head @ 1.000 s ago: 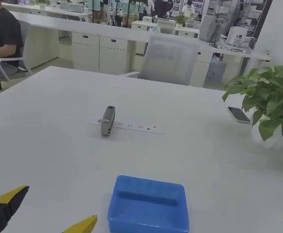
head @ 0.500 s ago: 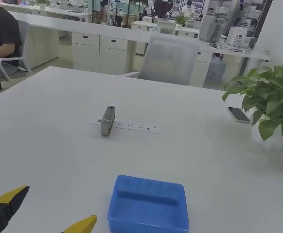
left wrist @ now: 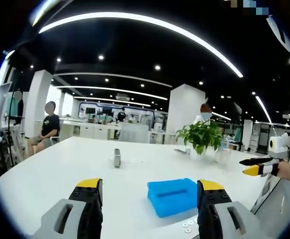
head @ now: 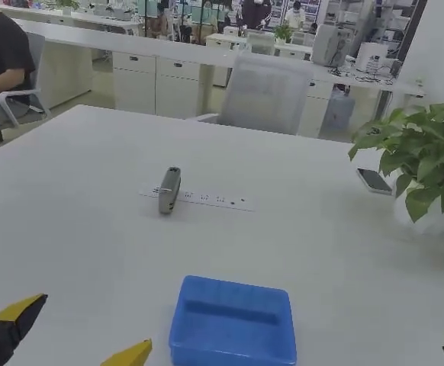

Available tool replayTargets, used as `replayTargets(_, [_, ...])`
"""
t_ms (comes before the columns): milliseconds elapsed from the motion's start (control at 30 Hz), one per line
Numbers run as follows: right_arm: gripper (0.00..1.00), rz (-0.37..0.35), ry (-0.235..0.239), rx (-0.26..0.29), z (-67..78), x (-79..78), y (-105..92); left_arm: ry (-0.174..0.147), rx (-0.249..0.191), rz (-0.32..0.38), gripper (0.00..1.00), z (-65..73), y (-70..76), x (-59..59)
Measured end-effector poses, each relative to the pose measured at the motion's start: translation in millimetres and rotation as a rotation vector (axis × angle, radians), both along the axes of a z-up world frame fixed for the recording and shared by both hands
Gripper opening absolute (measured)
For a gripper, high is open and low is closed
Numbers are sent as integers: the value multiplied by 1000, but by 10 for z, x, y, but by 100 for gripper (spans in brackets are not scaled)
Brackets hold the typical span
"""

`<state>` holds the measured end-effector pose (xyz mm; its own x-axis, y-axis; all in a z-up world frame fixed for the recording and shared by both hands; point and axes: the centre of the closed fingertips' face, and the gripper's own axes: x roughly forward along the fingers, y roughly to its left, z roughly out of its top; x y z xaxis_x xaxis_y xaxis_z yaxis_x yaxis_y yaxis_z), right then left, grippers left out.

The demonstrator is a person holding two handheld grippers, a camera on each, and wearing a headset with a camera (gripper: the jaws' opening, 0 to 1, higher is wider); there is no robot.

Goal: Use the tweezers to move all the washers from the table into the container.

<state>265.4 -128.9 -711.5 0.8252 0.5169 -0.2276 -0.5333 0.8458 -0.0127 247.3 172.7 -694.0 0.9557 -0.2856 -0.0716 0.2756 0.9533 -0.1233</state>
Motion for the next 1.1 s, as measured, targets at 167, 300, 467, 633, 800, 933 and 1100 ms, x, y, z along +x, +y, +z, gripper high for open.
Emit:
replayTargets(167, [69,1,3,-2,0,-1,7,2,1,-2,78,10,-14,-3])
replayTargets(300, [68,3,18,-2,-24,-6,3,4,7,-3,79,16,-24,-5])
replayTargets(467, [67,6,44,-11,-70,-13,1,4,30,-10,78,28,-50,-13])
replayTargets(633, [66,4,51,-22,-87,-15,-3,21,33,-20,78,33,-88,-16])
replayTargets(800, [66,-7,52,-33,-94,-12,-25,25,20,-37,77,17,-90,-14])
replayTargets(933, [65,-12,57,-49,-118,-9,-64,72,28,-73,74,-88,-116,-19])
replayTargets(1100, [60,53,117,-136,-262,-75,7,176,12,-217,65,-246,-313,-94])
